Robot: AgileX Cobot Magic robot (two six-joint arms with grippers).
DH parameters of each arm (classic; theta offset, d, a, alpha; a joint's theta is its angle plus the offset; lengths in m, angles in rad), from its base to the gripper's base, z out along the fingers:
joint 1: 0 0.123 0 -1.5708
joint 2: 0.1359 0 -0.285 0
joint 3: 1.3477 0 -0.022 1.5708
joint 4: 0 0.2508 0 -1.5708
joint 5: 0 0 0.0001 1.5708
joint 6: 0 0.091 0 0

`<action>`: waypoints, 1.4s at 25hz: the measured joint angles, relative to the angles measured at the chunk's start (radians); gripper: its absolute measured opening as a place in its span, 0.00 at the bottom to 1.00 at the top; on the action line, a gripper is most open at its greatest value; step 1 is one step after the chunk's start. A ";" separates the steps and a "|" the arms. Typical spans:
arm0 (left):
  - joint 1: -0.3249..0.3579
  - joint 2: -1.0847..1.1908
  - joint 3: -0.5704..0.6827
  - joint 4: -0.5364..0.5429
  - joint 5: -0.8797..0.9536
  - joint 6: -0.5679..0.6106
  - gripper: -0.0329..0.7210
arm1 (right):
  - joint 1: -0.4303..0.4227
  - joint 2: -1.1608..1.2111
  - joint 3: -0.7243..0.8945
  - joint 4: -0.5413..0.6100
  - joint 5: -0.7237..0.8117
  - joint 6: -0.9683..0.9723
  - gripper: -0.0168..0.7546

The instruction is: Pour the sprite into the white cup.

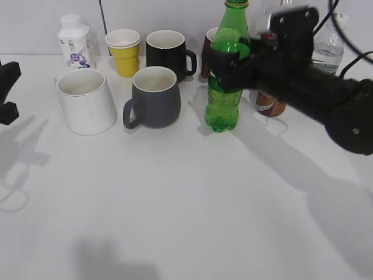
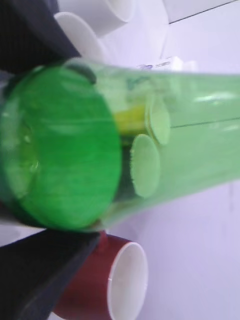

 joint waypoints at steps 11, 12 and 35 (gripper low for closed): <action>0.000 -0.303 -0.038 -0.053 0.433 -0.007 0.36 | 0.000 -0.402 -0.004 0.019 0.316 -0.069 0.85; 0.000 -0.351 -0.067 -0.081 0.568 -0.008 0.36 | 0.000 -0.457 -0.005 0.019 0.391 -0.067 0.85; 0.000 -1.167 -0.241 -0.184 1.976 -0.011 0.76 | 0.004 -1.384 0.043 0.206 2.008 -0.211 0.79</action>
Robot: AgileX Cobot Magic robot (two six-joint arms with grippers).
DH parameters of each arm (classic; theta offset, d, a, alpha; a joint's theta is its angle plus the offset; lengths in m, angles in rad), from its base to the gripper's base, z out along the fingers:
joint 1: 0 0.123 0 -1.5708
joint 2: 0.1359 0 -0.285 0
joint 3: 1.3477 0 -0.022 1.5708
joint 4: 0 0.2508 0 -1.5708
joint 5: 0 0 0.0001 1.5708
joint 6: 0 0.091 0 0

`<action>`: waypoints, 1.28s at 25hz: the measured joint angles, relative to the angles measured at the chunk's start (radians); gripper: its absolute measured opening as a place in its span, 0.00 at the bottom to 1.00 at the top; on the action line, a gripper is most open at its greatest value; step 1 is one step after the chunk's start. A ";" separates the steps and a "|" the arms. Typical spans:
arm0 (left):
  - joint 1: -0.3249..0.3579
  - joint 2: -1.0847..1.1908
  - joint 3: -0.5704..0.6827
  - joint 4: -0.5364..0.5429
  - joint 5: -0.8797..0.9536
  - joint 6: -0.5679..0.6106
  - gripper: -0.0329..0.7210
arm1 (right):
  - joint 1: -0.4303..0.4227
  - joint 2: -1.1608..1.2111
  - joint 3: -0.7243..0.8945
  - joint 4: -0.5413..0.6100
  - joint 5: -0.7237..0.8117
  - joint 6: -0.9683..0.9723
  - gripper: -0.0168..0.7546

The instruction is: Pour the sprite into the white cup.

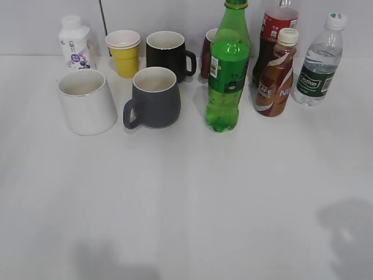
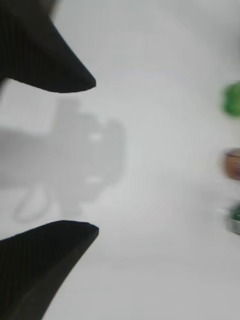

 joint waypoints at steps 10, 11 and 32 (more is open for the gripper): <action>0.000 -0.022 0.035 -0.001 0.021 0.000 0.76 | 0.000 -0.354 0.226 0.018 0.062 -0.006 0.79; 0.000 -0.022 0.036 -0.001 0.019 0.000 0.76 | 0.000 -0.364 0.237 0.018 0.041 -0.006 0.79; 0.015 -0.067 0.037 -0.001 0.012 0.000 0.64 | -0.257 -0.371 0.254 0.025 -0.013 -0.006 0.79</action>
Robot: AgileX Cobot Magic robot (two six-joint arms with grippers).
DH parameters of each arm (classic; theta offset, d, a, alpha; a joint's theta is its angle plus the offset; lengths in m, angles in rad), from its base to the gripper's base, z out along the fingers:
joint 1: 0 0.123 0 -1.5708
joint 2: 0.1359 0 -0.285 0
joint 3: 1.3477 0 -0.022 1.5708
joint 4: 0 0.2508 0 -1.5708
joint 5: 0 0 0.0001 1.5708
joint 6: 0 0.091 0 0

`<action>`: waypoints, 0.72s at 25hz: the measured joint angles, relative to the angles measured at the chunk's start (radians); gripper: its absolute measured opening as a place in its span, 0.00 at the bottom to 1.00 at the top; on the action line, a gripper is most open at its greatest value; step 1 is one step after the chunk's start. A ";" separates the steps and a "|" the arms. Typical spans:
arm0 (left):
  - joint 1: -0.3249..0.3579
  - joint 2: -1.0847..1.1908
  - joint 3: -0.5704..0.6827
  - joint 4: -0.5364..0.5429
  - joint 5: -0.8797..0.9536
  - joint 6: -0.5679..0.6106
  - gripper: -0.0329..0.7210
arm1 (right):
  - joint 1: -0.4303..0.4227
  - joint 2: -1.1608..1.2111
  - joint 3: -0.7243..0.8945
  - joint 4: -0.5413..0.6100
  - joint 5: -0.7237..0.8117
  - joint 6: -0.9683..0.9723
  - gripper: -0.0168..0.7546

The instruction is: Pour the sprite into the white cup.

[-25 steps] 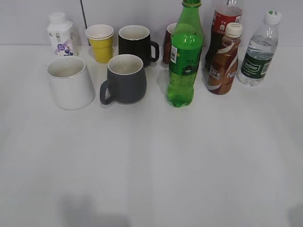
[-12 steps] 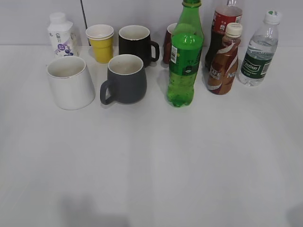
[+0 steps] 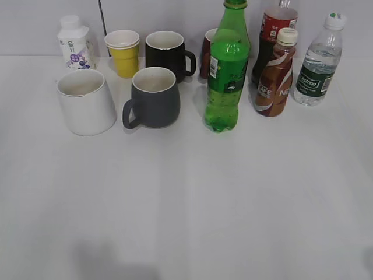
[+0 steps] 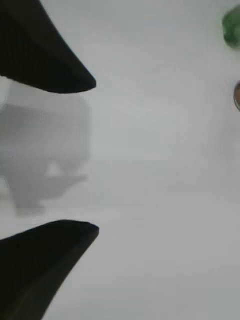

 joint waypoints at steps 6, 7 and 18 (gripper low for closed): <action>0.041 -0.121 0.000 0.000 0.000 0.000 0.63 | -0.072 -0.088 0.000 0.000 0.000 0.000 0.79; 0.042 -0.121 0.001 0.000 0.001 0.000 0.63 | -0.074 -0.093 0.000 0.001 0.002 0.000 0.79; 0.045 -0.122 0.002 0.001 0.000 0.000 0.60 | -0.074 -0.095 0.000 0.000 0.000 0.000 0.78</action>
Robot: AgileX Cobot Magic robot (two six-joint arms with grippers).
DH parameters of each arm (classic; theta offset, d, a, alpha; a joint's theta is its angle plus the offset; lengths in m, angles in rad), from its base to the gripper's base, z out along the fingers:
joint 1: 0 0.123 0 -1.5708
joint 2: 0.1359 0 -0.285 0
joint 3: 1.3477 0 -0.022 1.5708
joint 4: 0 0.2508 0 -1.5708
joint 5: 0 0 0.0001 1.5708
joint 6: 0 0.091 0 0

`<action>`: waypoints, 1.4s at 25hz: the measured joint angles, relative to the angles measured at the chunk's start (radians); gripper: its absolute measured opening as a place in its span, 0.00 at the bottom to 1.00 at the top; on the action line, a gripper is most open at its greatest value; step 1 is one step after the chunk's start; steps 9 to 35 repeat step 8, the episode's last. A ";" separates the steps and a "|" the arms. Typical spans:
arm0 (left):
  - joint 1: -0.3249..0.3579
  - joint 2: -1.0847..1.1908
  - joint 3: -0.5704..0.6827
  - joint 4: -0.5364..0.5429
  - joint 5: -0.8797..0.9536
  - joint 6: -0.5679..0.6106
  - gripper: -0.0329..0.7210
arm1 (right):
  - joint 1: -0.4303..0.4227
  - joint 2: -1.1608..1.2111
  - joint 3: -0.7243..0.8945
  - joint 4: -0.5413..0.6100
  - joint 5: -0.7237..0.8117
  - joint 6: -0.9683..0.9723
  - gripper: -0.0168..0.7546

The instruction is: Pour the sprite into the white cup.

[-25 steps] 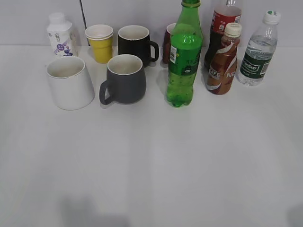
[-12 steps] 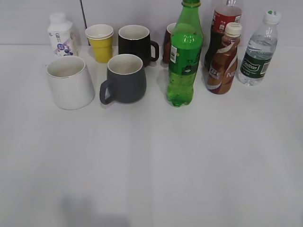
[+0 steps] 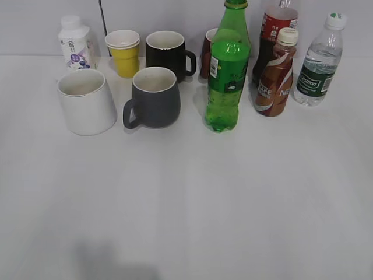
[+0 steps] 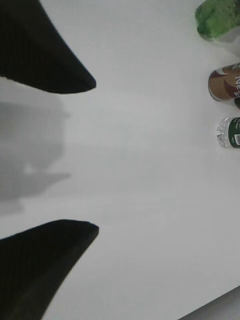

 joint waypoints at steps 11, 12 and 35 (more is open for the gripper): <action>0.000 0.000 0.000 0.000 0.000 0.000 0.59 | 0.000 0.000 0.000 0.000 0.000 0.000 0.78; 0.000 0.000 0.000 0.000 0.000 0.000 0.59 | 0.000 0.000 0.000 0.000 0.000 0.000 0.78; 0.000 0.000 0.000 0.000 0.000 0.000 0.59 | 0.000 0.000 0.000 0.000 0.000 0.000 0.78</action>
